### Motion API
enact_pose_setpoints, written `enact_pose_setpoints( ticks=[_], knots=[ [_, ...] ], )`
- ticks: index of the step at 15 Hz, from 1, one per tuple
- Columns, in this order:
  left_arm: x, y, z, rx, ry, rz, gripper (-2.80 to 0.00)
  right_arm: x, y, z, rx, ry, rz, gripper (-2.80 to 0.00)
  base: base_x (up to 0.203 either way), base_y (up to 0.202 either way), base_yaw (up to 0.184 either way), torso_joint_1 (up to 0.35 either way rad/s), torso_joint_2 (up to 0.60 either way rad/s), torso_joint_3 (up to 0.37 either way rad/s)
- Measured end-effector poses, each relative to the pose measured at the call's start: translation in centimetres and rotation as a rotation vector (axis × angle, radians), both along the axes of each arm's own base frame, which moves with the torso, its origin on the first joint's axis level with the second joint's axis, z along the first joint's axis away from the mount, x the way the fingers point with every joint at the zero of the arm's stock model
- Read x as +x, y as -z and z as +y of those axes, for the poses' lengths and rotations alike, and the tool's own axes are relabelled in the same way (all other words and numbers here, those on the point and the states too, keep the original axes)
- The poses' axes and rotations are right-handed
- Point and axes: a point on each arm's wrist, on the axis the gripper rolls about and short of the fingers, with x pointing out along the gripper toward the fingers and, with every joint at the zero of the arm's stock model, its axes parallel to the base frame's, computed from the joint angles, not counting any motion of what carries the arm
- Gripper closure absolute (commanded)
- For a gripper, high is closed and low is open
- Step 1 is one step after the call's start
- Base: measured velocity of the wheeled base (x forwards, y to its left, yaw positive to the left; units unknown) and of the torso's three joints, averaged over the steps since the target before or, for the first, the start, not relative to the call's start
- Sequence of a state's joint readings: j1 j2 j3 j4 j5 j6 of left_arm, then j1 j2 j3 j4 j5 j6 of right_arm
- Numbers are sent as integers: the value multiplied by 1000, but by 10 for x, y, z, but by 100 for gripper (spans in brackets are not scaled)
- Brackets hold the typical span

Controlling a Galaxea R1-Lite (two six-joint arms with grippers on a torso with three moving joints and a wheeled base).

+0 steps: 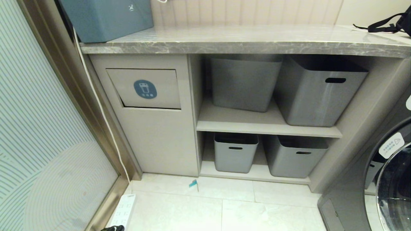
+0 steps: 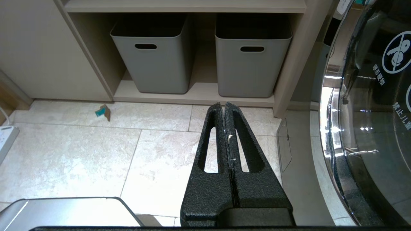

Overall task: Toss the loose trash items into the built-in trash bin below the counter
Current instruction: Pick up the garbage

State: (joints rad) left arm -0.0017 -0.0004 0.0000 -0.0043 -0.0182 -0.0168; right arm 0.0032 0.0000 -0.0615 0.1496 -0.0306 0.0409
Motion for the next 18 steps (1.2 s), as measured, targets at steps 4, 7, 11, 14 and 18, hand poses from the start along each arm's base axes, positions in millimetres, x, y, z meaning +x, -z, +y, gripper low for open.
enact_pose_setpoints(
  ticks=[4,7,11,14,18],
  knots=[
    [0,0,0,-11,-19,0,0,0,0,0,0,0,0,0,0,0,0,0,0,0],
    [0,0,0,-22,-21,-1,0,0,0,0,0,0,0,0,0,0,0,0,0,0],
    [0,0,0,-29,-22,-2,0,0,0,0,0,0,0,0,0,0,0,0,0,0],
    [0,0,1,-40,-23,-3,0,0,0,0,0,0,0,0,0,0,0,0,0,0],
    [0,0,1,-39,-23,-3,0,0,0,0,0,0,0,0,0,0,0,0,0,0]
  ],
)
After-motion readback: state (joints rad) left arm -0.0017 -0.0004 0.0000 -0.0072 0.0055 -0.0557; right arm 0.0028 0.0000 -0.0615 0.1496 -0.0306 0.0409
